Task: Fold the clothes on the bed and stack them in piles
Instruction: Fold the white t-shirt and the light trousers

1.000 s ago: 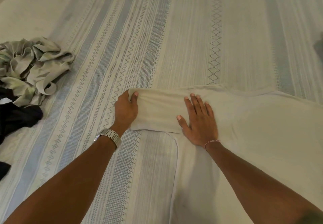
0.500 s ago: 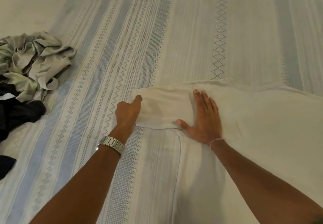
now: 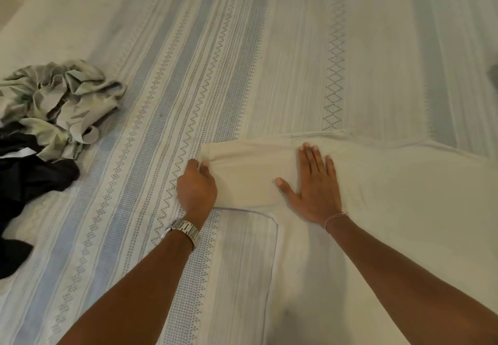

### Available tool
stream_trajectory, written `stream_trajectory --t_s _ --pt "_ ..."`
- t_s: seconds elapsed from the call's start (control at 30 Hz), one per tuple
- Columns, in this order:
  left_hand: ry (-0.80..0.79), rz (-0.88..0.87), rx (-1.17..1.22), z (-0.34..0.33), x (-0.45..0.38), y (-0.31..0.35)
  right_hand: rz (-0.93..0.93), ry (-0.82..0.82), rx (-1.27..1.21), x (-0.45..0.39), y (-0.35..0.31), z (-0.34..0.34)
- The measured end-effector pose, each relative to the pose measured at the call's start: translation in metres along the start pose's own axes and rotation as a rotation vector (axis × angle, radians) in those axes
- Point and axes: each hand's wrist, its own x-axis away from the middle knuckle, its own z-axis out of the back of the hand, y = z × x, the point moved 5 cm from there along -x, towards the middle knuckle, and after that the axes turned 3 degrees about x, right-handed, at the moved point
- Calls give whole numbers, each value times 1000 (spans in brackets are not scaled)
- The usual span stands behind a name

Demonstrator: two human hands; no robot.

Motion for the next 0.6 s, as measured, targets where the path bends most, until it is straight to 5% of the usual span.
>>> stream_trajectory --t_s 0.2,0.6 --pt "-28 25 -133 -1 4 -8 -26 -25 3 -9 -4 -2" --pt "-94 60 16 -11 -54 18 66 -47 34 -39 -4 0"
